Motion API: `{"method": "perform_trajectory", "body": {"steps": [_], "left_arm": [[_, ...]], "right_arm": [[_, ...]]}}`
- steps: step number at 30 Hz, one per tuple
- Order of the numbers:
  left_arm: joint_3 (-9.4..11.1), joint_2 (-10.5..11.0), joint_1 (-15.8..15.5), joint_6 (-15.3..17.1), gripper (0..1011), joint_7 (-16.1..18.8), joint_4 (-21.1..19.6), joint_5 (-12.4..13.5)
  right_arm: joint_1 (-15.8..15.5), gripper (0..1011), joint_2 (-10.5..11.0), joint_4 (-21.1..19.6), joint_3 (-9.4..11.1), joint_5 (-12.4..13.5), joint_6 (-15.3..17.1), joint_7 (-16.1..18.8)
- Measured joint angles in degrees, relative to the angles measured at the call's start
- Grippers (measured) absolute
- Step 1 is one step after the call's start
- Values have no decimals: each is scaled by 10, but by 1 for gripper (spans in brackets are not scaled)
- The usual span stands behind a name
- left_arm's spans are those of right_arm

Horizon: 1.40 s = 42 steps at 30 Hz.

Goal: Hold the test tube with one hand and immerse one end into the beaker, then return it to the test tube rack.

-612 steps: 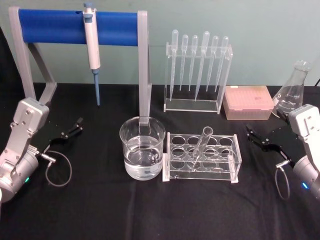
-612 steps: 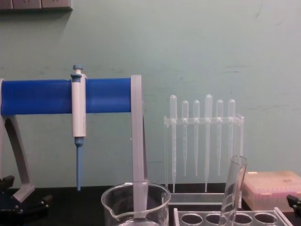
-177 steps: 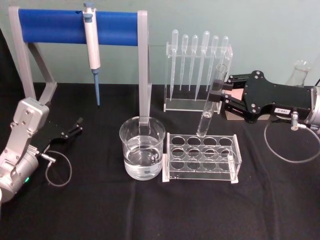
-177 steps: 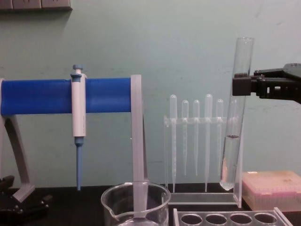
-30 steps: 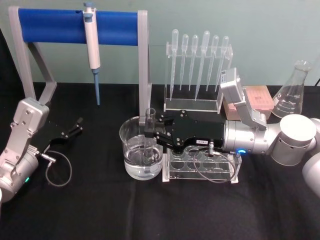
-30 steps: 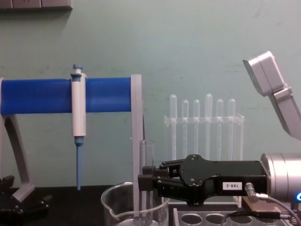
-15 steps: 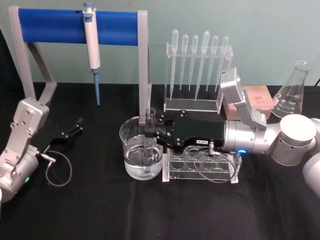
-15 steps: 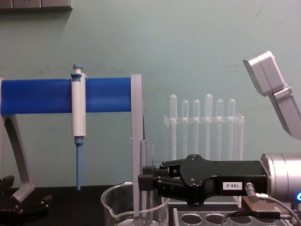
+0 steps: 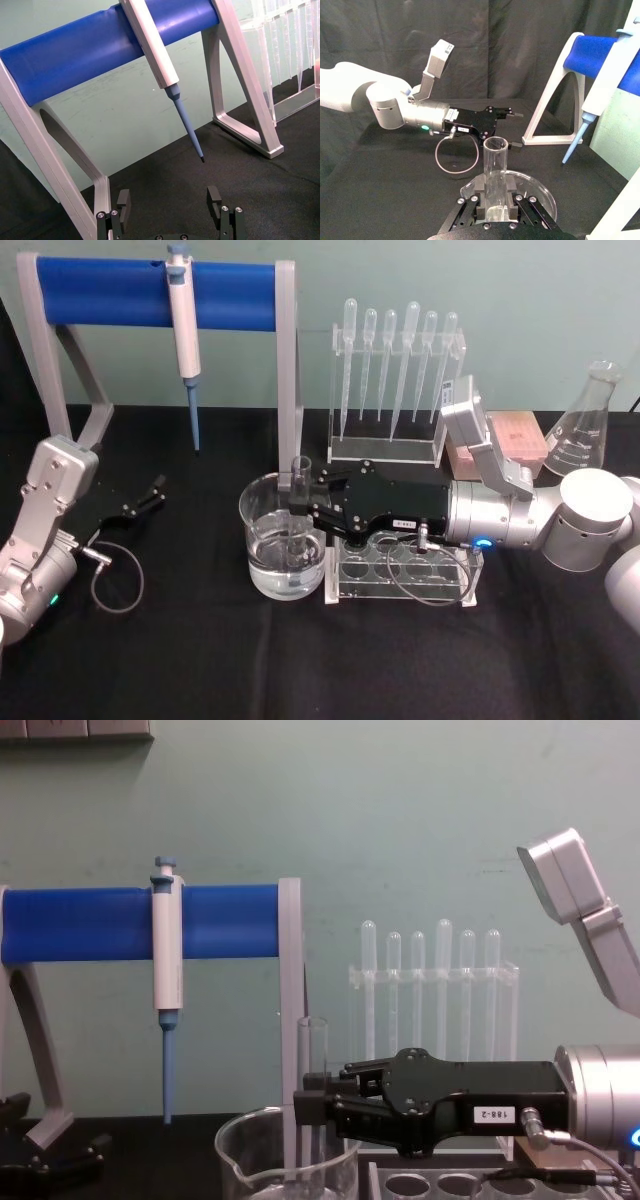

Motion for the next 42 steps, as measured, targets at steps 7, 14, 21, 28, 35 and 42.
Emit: {"method": "perform_trajectory", "body": {"steps": [7,14,21,28,35,42], "left_arm": [[0,0,0,0,1000,0,0,0],[0,0,0,0,1000,0,0,0],[0,0,0,0,1000,0,0,0],[0,0,0,0,1000,0,0,0],[0,0,0,0,1000,0,0,0],[0,0,0,0,1000,0,0,0]], "right_arm": [[0,242,0,0,0,0,0,0],[0,242,0,0,0,0,0,0],[0,243,0,0,0,0,0,0],[0,242,0,0,0,0,0,0],[0,243,0,0,0,0,0,0],[0,242,0,0,0,0,0,0]]}}
